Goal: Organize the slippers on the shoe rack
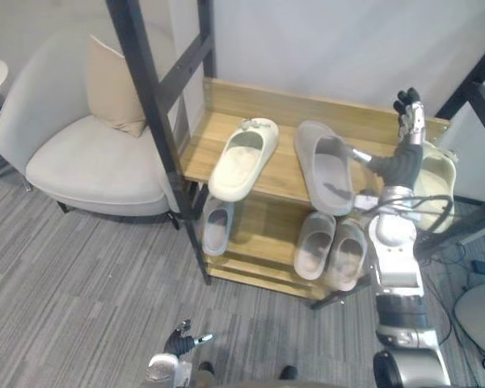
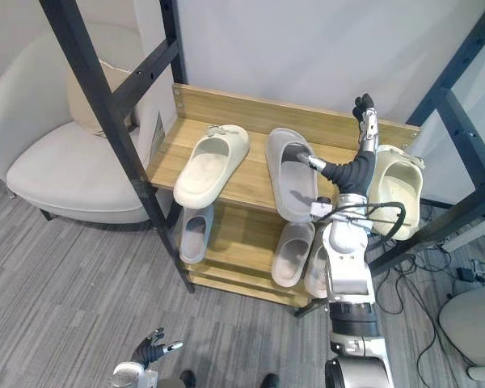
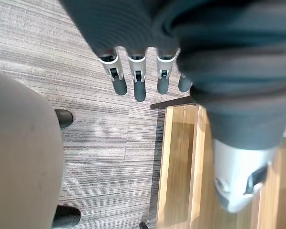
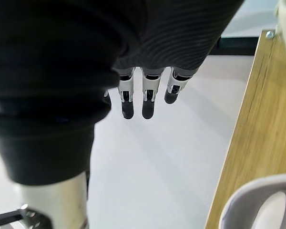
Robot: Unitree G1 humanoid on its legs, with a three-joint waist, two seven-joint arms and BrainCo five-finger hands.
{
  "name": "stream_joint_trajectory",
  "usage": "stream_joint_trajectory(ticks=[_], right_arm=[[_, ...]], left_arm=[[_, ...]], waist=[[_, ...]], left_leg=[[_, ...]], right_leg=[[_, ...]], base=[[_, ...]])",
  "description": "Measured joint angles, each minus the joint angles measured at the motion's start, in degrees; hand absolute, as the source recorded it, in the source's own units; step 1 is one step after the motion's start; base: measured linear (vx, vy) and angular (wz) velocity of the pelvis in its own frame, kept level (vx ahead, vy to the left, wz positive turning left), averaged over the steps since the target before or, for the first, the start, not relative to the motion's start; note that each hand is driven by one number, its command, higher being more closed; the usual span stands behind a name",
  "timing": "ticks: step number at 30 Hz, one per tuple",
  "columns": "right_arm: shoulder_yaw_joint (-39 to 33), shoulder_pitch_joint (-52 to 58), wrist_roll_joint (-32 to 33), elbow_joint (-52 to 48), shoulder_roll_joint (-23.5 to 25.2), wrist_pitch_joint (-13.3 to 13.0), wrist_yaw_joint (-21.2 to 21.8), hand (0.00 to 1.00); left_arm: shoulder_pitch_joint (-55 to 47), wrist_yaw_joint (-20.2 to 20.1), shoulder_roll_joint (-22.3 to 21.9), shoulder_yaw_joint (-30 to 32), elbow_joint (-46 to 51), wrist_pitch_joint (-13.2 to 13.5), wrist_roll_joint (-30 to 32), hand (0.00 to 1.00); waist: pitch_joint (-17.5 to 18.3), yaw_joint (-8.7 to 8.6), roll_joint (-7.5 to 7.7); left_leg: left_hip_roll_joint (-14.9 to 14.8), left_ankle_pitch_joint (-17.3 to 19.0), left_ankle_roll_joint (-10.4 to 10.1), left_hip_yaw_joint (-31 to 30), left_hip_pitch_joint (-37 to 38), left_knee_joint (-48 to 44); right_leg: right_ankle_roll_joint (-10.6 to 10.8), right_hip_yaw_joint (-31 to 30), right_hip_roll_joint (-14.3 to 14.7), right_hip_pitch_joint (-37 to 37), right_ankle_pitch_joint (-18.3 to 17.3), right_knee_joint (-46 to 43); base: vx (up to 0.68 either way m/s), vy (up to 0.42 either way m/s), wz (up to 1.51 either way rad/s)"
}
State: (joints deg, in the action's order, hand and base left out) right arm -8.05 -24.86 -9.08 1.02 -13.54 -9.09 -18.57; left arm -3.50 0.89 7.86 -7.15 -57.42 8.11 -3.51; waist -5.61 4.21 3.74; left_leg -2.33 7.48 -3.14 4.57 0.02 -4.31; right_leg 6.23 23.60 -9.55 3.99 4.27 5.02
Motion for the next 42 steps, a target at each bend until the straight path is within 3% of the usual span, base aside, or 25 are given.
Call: stream_joint_trajectory(ticks=[11, 18, 25, 35, 36, 42], right_arm=[[-1.46, -2.85, -3.35, 10.71, -0.43, 3.4, -1.45, 0.0], [-3.1, -2.72, -5.04, 11.24, -0.34, 4.35, -2.73, 0.0], [-3.25, -2.97, -4.94, 13.77, -0.34, 4.56, -2.7, 0.0], [-2.79, -5.69, -3.24, 18.2, -0.37, 5.7, -1.92, 0.0], [-2.79, -6.51, -2.65, 18.73, -0.45, 5.74, -1.64, 1.0], [-2.37, -12.2, 1.53, 24.38, -3.05, 5.83, 0.1, 1.0]], left_arm=[[0.02, 0.03, -0.04, -0.01, 0.88, -0.04, -0.01, 0.0], [0.07, 0.06, 0.0, 0.0, 1.58, -0.04, -0.01, 0.0], [0.15, 0.1, 0.2, -0.01, 1.9, -0.02, -0.04, 0.0], [0.13, 0.1, 0.47, -0.04, 1.69, -0.1, -0.95, 0.0], [0.13, 0.1, 0.53, -0.03, 1.66, -0.1, -1.18, 0.0], [0.09, 0.09, 0.73, -0.01, 1.6, -0.04, -2.32, 0.0]], waist=[[-0.31, 0.64, -0.04], [-1.36, 0.74, -0.02], [-2.03, 0.74, 0.26], [-2.1, 0.75, 0.41], [-2.12, 0.7, 0.48], [-2.29, 0.57, 0.73]], left_leg=[[0.56, -0.85, 0.22, -2.76, -1.57, 0.06], [1.12, -2.04, 0.27, -4.06, -1.94, 0.4], [1.29, -5.56, 0.11, -5.2, -1.18, 4.71], [1.22, -6.64, 0.09, -4.27, -0.81, 6.54], [1.22, -6.66, 0.1, -4.09, -0.97, 6.54], [1.17, -7.66, 0.15, -3.99, -0.85, 7.68]], right_leg=[[-0.07, 3.31, -0.22, 0.02, -0.18, 0.0], [-0.06, 4.71, -0.66, 0.38, -0.19, 0.0], [-0.1, 5.64, -0.7, -0.02, -0.24, 0.0], [-0.17, 4.03, -0.69, -1.39, -0.16, -0.28], [-0.22, 3.78, -0.69, -1.78, -0.12, -0.39], [-0.41, 3.55, -0.68, -2.33, 0.04, -0.6]], base=[[-0.02, -0.009, 0.13], [-0.06, -0.005, 0.12], [-0.08, -0.019, 0.1], [-0.02, 0.0, -0.07], [0.01, 0.004, -0.07], [-0.02, 0.003, -0.02]])
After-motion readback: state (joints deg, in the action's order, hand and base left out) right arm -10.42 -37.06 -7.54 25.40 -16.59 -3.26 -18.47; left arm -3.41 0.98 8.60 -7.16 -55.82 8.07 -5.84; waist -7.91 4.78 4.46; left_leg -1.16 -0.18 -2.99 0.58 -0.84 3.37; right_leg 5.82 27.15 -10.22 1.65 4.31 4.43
